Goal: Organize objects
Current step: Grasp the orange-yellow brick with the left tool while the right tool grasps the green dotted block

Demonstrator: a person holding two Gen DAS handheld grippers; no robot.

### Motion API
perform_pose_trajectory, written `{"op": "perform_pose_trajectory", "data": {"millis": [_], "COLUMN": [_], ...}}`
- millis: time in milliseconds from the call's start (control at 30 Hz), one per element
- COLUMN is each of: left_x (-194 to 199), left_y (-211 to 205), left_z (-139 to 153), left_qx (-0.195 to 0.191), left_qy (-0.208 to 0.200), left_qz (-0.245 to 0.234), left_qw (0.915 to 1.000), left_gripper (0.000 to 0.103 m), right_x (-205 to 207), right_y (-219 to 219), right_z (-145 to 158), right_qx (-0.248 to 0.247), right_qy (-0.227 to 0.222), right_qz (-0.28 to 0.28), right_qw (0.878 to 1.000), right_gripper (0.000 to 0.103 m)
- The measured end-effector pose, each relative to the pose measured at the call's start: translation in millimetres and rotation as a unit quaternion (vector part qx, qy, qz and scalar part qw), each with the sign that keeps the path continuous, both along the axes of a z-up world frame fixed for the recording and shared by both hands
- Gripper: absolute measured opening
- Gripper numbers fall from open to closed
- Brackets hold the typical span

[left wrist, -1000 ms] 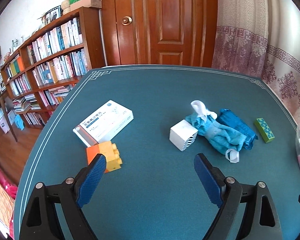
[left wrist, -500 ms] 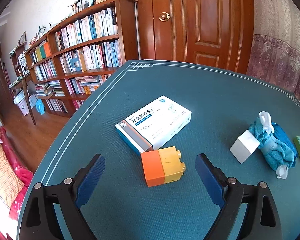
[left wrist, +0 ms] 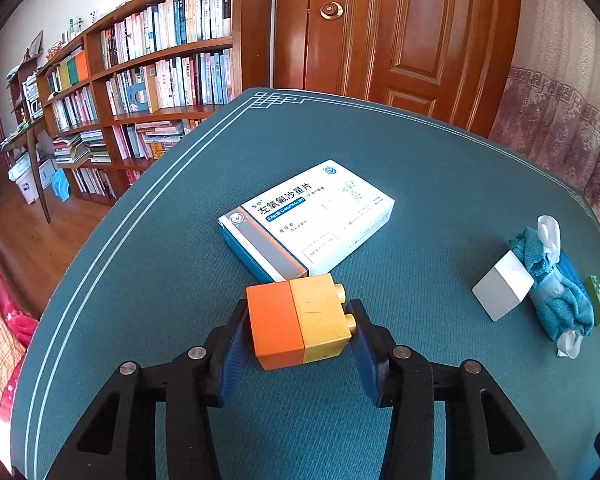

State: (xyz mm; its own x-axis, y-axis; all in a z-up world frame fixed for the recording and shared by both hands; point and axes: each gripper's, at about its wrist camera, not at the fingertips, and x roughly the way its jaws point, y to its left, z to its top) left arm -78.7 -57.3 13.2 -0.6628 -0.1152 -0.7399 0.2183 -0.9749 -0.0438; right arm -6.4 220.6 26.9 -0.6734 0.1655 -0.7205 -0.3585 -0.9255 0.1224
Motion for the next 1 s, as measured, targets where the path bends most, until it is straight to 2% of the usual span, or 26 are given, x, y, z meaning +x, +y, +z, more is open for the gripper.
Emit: {"op": "perform_pose_trajectory", "data": {"millis": [167, 433, 700, 867, 1000], "left_x": [6, 21, 30, 33, 34], "left_y": [4, 18, 42, 54, 59], "left_z": [4, 20, 23, 21, 22], "left_qx": [0.009, 0.022, 0.026, 0.024, 0.026], "left_qy": [0.005, 0.035, 0.042, 0.039, 0.039], "left_qz": [-0.009, -0.04, -0.09, -0.113, -0.124], "left_qw": [0.9999, 0.9983, 0.9947, 0.9926, 0.9911], "left_gripper": [0.049, 0.049, 0.049, 0.049, 0.049], "right_x": [-13, -54, -93, -106, -114], "right_y": [8, 42, 89, 95, 92], "right_z": [4, 2, -11, -11, -12], "right_qx": [0.014, 0.041, 0.006, 0.011, 0.035], "right_qy": [0.003, -0.001, -0.022, -0.023, -0.03], "right_qz": [-0.008, -0.045, -0.084, -0.086, -0.081], "right_qw": [1.0, 0.998, 0.996, 0.996, 0.996], "right_gripper": [0.06, 0.06, 0.059, 0.053, 0.044]}}
